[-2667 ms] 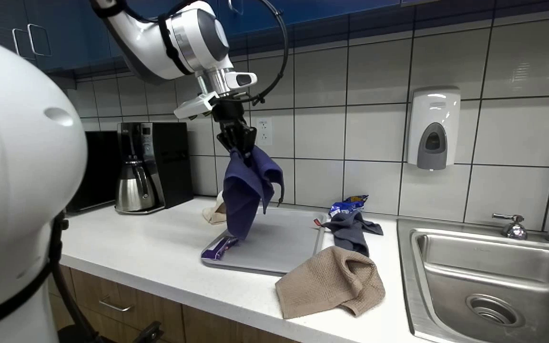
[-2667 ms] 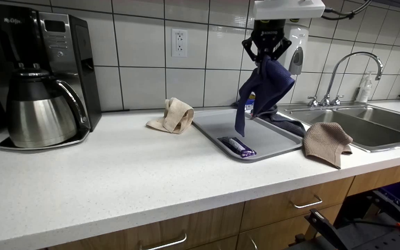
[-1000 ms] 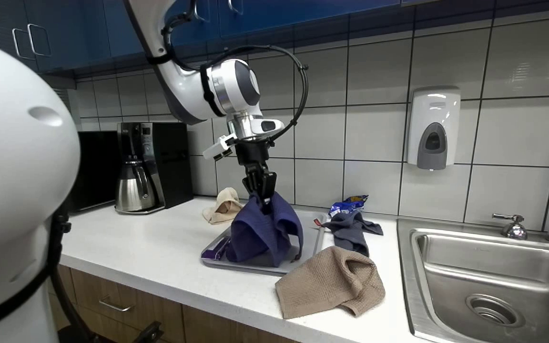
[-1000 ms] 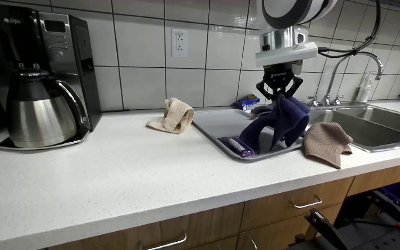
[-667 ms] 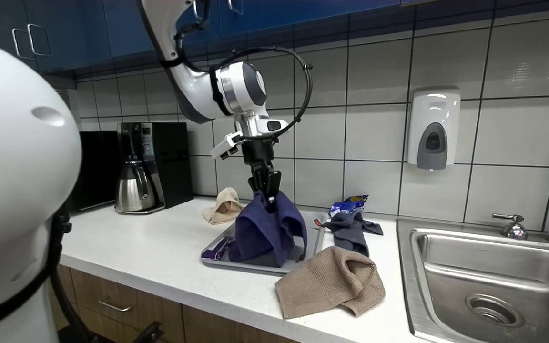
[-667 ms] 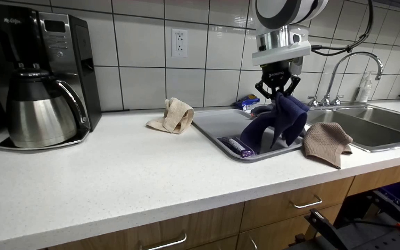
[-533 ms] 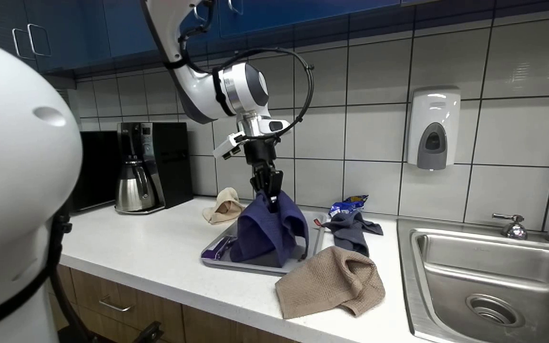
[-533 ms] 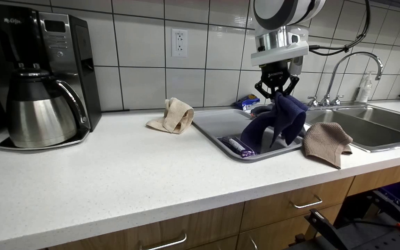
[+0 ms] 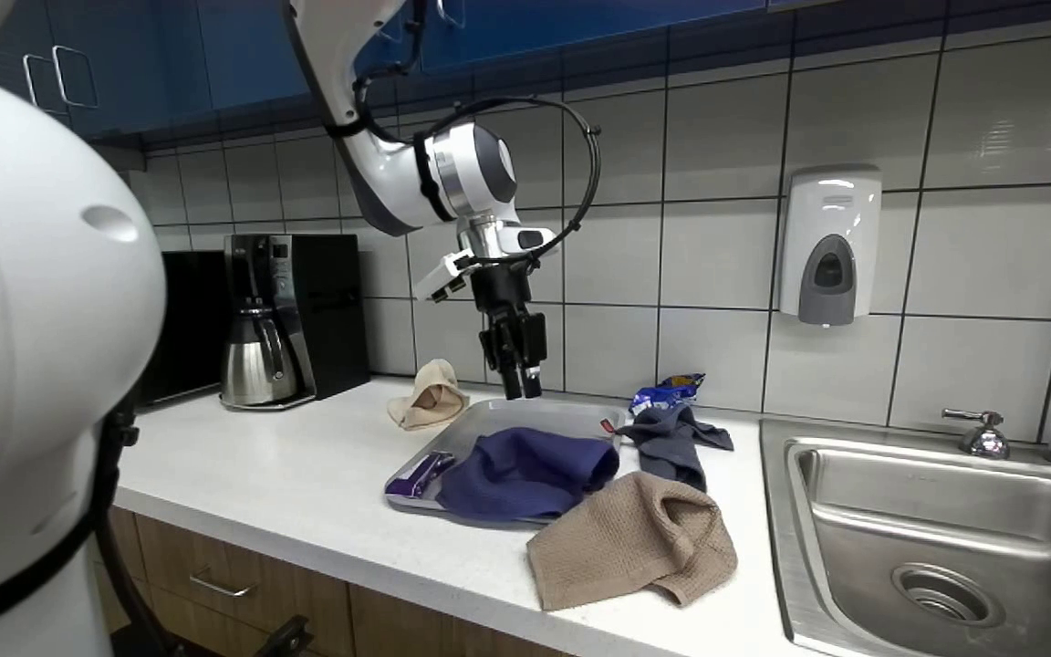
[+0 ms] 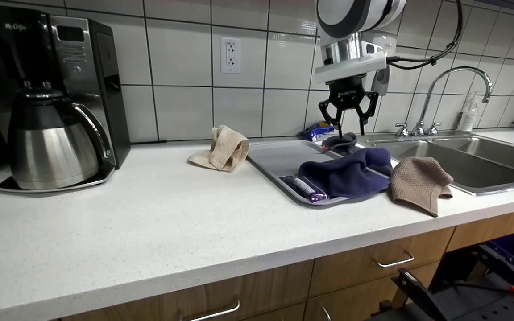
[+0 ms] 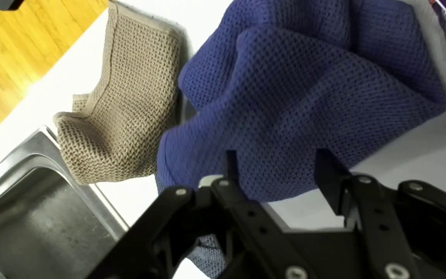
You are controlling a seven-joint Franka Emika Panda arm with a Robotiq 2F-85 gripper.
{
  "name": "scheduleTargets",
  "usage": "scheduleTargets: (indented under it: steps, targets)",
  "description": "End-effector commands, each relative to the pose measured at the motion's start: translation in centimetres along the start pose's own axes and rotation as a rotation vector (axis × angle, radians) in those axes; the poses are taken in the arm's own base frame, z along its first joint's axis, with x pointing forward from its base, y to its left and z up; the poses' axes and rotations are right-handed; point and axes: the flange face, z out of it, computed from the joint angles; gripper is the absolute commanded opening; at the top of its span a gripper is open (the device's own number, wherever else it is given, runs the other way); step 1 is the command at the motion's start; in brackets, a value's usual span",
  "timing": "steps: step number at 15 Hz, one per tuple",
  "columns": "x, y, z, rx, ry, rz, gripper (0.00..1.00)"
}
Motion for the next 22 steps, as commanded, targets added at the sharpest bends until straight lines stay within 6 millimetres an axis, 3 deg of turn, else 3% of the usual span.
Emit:
scheduleTargets:
  steps: [1, 3, 10, 13, 16, 22]
  targets:
    - [-0.2, -0.4, -1.9, -0.002, 0.008, -0.003, 0.86]
    - [-0.8, -0.7, -2.8, 0.006, 0.022, -0.019, 0.99]
    - [-4.1, 0.7, -7.6, 0.030, 0.076, -0.037, 1.00]
    - [-5.8, 2.8, -9.8, 0.014, 0.091, -0.039, 1.00]
    - [-7.2, 5.1, -10.9, 0.010, 0.083, -0.032, 1.00]
    - [-8.7, 11.6, -10.8, 0.041, 0.078, 0.031, 1.00]
